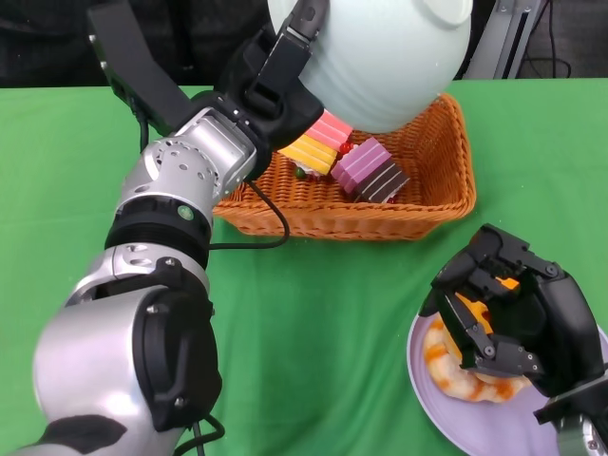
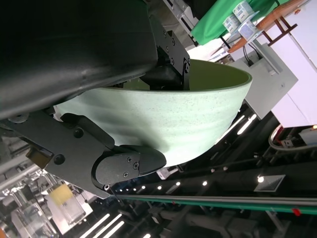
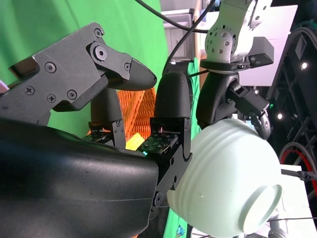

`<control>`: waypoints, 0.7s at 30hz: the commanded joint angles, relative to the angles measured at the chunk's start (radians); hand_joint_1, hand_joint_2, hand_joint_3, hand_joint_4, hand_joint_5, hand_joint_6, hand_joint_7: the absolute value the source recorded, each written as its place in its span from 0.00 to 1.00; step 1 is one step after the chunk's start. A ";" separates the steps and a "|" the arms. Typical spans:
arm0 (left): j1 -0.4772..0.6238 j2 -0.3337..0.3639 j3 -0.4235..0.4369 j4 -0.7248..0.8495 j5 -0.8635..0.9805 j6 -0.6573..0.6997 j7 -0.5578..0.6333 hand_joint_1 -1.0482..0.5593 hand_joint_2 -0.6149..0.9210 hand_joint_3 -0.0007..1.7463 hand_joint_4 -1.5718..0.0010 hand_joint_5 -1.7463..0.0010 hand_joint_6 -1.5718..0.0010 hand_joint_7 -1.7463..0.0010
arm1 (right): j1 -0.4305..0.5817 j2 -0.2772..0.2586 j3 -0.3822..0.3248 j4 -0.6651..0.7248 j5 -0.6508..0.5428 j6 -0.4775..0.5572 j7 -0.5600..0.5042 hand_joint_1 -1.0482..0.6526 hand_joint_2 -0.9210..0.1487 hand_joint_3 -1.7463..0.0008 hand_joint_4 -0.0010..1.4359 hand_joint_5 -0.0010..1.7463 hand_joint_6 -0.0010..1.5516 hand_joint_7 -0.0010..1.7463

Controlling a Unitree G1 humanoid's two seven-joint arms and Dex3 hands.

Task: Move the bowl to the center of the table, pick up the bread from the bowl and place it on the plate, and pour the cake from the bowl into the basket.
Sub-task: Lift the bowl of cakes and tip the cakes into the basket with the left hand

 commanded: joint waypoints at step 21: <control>-0.049 0.026 0.054 0.025 -0.080 0.054 -0.038 0.55 0.99 0.37 0.61 0.00 0.71 0.00 | 0.001 -0.011 -0.004 -0.002 0.017 0.000 0.008 0.54 0.35 0.43 0.51 0.91 0.41 0.74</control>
